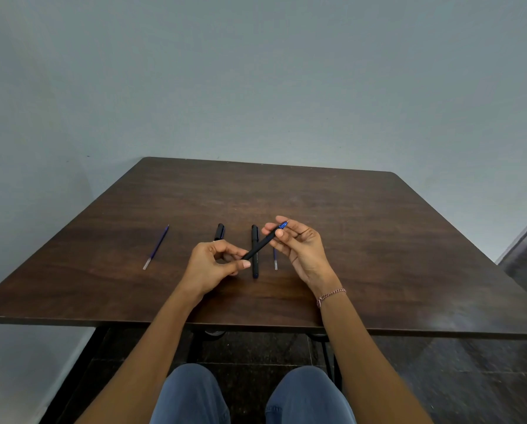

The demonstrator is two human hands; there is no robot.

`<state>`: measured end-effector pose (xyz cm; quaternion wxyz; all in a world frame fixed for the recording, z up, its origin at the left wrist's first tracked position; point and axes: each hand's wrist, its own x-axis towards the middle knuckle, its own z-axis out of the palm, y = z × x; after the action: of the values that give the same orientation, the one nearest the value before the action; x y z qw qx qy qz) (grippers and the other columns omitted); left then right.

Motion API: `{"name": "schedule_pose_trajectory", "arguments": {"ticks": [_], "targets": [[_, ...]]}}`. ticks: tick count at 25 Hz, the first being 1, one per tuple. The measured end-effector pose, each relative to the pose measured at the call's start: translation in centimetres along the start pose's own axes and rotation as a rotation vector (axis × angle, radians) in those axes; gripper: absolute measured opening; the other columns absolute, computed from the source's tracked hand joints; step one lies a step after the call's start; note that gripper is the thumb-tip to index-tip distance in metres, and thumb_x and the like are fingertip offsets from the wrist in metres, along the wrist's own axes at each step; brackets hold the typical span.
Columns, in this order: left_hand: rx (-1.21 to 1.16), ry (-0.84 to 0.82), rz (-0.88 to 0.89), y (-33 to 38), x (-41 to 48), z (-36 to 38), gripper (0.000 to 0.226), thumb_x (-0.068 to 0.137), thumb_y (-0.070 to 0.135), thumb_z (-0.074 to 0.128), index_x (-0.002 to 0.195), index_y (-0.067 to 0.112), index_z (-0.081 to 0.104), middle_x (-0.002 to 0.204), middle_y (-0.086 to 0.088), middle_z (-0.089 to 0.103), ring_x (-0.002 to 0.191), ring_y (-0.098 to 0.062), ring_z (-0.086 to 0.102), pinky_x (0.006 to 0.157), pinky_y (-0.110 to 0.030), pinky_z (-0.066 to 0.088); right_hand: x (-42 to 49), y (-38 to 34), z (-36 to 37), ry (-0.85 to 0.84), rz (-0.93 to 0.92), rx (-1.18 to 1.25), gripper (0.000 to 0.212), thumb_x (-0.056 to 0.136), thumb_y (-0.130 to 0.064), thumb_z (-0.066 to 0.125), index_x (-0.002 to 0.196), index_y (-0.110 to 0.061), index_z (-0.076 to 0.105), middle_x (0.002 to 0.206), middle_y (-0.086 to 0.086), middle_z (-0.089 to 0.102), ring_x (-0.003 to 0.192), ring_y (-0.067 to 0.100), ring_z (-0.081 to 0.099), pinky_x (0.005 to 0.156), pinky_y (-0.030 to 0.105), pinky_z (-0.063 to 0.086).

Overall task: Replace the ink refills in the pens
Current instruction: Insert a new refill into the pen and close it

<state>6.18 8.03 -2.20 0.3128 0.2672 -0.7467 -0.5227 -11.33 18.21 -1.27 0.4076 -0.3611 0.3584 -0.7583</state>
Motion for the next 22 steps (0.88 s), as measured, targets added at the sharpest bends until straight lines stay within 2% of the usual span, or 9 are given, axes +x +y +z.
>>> {"name": "schedule_pose_trajectory", "arguments": {"ticks": [5, 10, 13, 16, 19, 21, 22], "targets": [[0.027, -0.012, 0.009, 0.2, -0.1, 0.0, 0.02, 0.067, 0.01, 0.082, 0.081, 0.021, 0.073, 0.076, -0.006, 0.072, 0.071, -0.017, 0.07, 0.063, -0.022, 0.057, 0.0, 0.1, 0.1, 0.061, -0.039, -0.082, 0.025, 0.07, -0.006, 0.069, 0.094, -0.007, 0.065, 0.084, 0.009, 0.076, 0.082, 0.019, 0.073, 0.065, 0.023, 0.059], [0.026, 0.021, 0.01, 0.3, -0.2, 0.1, 0.021, 0.067, 0.01, 0.082, 0.079, 0.024, 0.073, 0.078, -0.004, 0.072, 0.073, -0.013, 0.069, 0.062, -0.018, 0.054, 0.0, 0.3, 0.2, 0.102, -0.118, -0.175, 0.02, 0.066, -0.01, 0.076, 0.086, -0.014, 0.071, 0.084, 0.01, 0.076, 0.083, 0.021, 0.073, 0.065, 0.022, 0.058], [0.029, 0.076, 0.006, 0.3, -0.3, 0.1, 0.022, 0.068, 0.01, 0.082, 0.08, 0.026, 0.073, 0.078, -0.001, 0.071, 0.075, -0.014, 0.068, 0.067, -0.02, 0.055, 0.0, 0.3, 0.7, 0.089, -0.129, -0.165, 0.024, 0.072, -0.013, 0.073, 0.096, -0.015, 0.07, 0.089, 0.009, 0.076, 0.089, 0.02, 0.072, 0.072, 0.023, 0.058], [-0.071, 0.209, -0.015, 0.3, -0.1, -0.1, 0.021, 0.069, 0.011, 0.081, 0.082, 0.026, 0.072, 0.077, 0.0, 0.071, 0.077, -0.014, 0.068, 0.065, -0.014, 0.052, 1.6, -0.3, 1.8, 0.106, -0.114, -0.159, 0.028, 0.085, -0.024, 0.061, 0.109, -0.01, 0.067, 0.1, 0.01, 0.073, 0.093, 0.019, 0.07, 0.077, 0.026, 0.057], [-0.19, 0.369, -0.064, 0.1, 0.1, -0.5, 0.022, 0.071, 0.011, 0.079, 0.085, 0.025, 0.071, 0.082, -0.001, 0.073, 0.08, -0.01, 0.069, 0.065, -0.014, 0.051, 4.6, -0.1, 3.7, 0.22, -0.064, -0.622, 0.021, 0.092, -0.025, 0.057, 0.108, -0.014, 0.067, 0.097, 0.005, 0.072, 0.083, 0.012, 0.068, 0.068, 0.016, 0.055], [-0.29, 0.454, -0.076, 0.0, 0.2, -0.7, 0.021, 0.072, 0.01, 0.078, 0.087, 0.022, 0.07, 0.083, -0.002, 0.073, 0.079, -0.009, 0.071, 0.069, -0.017, 0.054, 6.4, 1.2, 5.0, 0.21, -0.005, -0.93, 0.015, 0.092, -0.018, 0.06, 0.105, -0.016, 0.068, 0.089, -0.002, 0.07, 0.074, 0.007, 0.064, 0.063, 0.013, 0.053], [-0.338, 0.483, -0.079, -0.1, 0.2, -0.8, 0.02, 0.073, 0.009, 0.077, 0.089, 0.019, 0.07, 0.082, -0.002, 0.073, 0.077, -0.009, 0.071, 0.068, -0.017, 0.055, 7.2, 2.1, 5.6, 0.174, 0.019, -1.051, 0.015, 0.092, -0.016, 0.061, 0.104, -0.015, 0.069, 0.086, -0.003, 0.069, 0.074, 0.007, 0.063, 0.067, 0.016, 0.054]]}}
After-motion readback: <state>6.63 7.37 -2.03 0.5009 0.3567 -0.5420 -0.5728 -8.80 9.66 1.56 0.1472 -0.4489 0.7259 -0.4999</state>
